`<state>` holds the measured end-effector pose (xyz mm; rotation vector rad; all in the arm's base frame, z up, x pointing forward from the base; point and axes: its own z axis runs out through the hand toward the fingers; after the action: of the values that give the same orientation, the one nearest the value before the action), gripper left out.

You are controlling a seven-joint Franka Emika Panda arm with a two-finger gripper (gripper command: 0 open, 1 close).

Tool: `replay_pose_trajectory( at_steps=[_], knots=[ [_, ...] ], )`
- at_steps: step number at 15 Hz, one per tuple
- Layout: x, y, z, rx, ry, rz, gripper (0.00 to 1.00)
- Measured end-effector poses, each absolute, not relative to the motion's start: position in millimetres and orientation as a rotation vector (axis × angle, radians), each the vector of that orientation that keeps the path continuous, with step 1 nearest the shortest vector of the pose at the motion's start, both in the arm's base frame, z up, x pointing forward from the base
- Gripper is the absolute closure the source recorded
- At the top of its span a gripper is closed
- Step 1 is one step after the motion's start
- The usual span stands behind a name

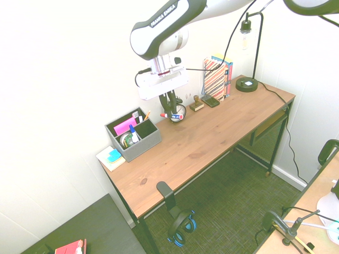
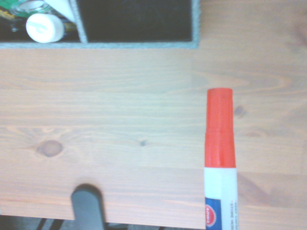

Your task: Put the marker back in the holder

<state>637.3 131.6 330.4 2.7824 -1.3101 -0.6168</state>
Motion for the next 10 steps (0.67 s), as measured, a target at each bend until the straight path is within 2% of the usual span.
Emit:
replay_pose_trajectory(
  at_steps=[3, 9, 10],
  knots=[
    [648.1, 152.2, 312.1, 2.701, -1.482, -0.787, 1.0],
    [681.8, 145.5, 280.6, 2.709, -1.648, -0.755, 1.0],
    [686.8, 140.8, 274.7, 2.703, -1.679, -0.75, 0.0]
  ],
)
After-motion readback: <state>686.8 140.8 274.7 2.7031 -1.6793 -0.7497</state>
